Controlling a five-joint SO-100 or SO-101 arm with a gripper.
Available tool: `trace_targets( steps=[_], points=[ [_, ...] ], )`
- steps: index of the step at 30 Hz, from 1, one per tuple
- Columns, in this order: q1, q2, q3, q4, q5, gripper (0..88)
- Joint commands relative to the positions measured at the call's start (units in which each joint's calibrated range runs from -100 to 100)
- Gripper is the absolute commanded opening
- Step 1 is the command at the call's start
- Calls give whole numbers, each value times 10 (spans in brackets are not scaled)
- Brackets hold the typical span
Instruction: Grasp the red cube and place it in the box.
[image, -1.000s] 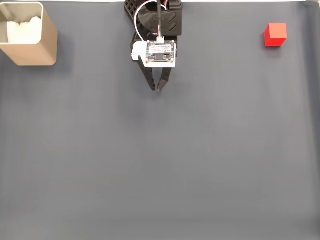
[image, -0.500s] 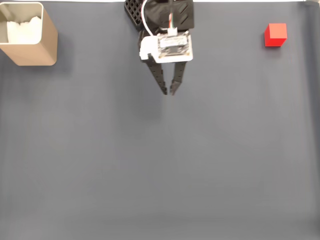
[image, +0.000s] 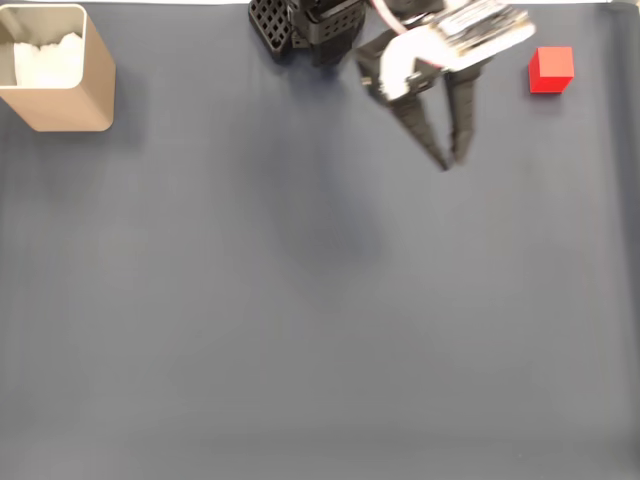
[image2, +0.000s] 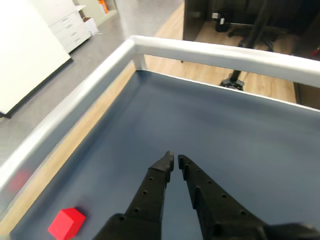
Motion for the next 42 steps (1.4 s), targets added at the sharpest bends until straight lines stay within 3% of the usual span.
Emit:
trace_targets(
  steps=[1, 24, 42],
  points=[
    [-53, 15, -53, 3, 14, 0],
    [-312, 67, -140, 64, 36, 11],
    [-420, -16, -41, 82, 32, 17]
  ],
)
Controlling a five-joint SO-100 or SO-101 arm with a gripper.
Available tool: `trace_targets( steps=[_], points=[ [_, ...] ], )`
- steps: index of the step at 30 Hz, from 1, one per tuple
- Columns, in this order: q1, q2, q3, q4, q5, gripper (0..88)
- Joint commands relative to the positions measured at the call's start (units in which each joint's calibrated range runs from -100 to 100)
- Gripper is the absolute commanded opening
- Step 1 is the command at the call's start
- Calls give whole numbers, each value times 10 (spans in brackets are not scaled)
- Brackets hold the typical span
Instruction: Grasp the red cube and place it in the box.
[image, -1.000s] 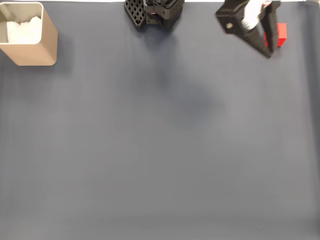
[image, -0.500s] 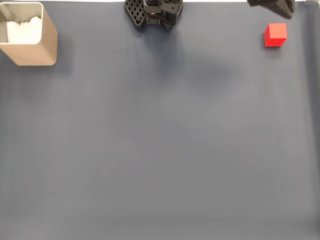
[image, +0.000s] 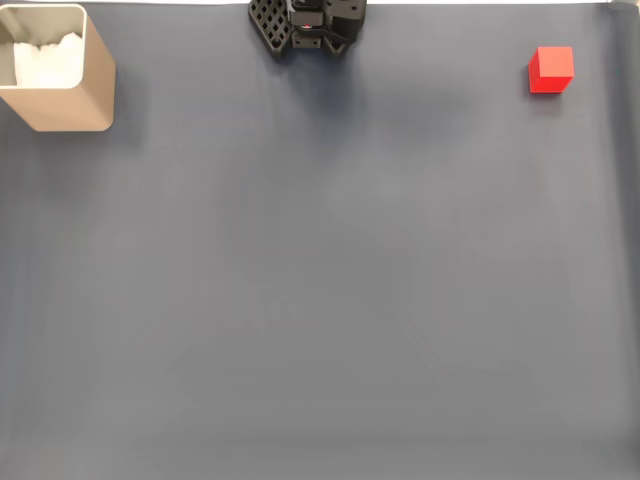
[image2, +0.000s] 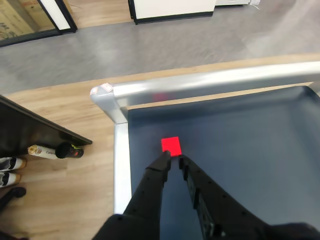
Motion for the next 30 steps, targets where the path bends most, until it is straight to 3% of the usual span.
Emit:
trace_targets(
  steps=[1, 11, 20, 30],
  points=[
    [-13, -37, 11, 0, -2, 18],
    [-31, -97, 90, -3, 19, 24],
    [-7, -133, 154, -48, 56, 177],
    [26, -128, 188, -89, 83, 264]
  ],
)
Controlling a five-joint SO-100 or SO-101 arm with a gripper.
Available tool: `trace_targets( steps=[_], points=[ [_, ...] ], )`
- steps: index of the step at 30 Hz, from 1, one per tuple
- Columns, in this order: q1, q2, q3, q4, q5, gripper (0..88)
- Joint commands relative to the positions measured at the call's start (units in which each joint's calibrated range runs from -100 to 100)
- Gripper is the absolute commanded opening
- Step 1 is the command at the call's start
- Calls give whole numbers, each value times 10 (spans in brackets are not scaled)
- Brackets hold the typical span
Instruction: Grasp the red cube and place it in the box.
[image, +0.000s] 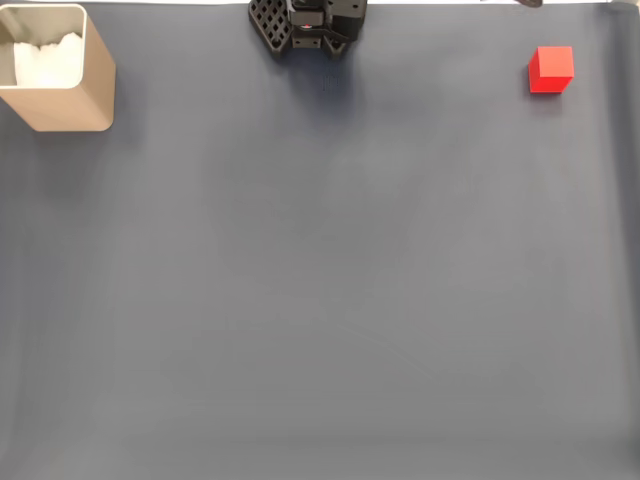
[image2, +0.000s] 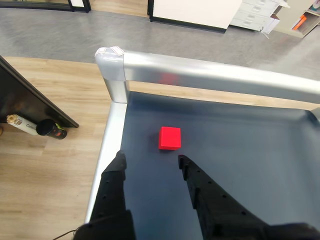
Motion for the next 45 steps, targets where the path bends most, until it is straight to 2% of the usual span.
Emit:
trace_targets(
  steps=[1, 11, 45],
  points=[
    [21, -3, -1, -25, 11, 268],
    [44, 5, 43, -90, 12, 365],
    [63, 174, 123, -291, -7, 388]
  ],
)
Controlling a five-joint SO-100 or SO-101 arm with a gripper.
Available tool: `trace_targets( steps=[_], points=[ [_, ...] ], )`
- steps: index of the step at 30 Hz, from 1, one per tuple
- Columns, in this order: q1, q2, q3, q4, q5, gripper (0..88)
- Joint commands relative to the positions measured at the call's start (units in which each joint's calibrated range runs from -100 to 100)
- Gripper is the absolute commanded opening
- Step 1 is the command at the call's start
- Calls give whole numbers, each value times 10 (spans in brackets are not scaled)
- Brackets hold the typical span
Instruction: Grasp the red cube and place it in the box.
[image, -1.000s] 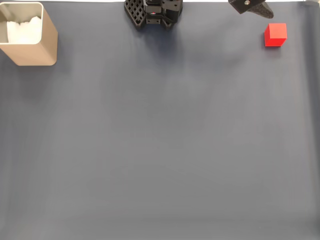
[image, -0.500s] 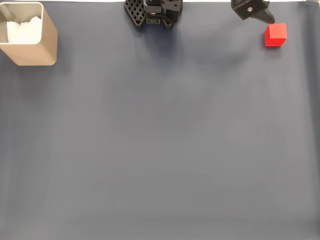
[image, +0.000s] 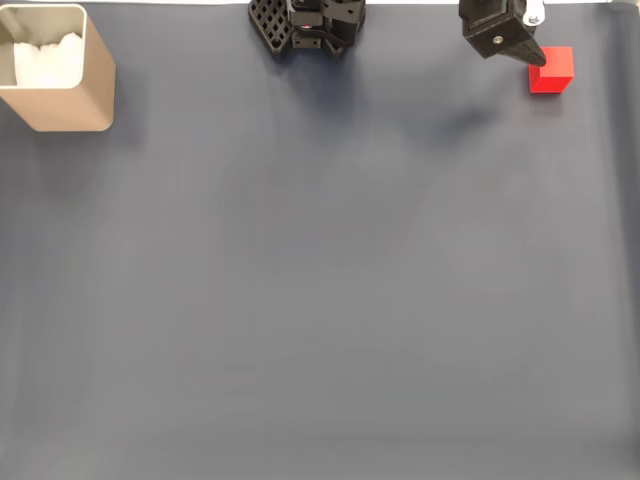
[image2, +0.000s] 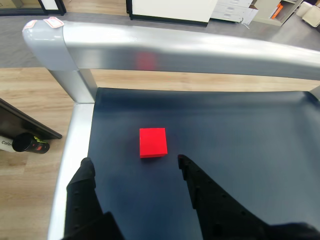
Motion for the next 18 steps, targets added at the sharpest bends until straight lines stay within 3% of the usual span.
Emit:
trace_targets(
  steps=[1, 18],
  points=[
    [12, 13, -1, -24, -5, 388],
    [21, 85, 4, -100, -4, 393]
  ],
)
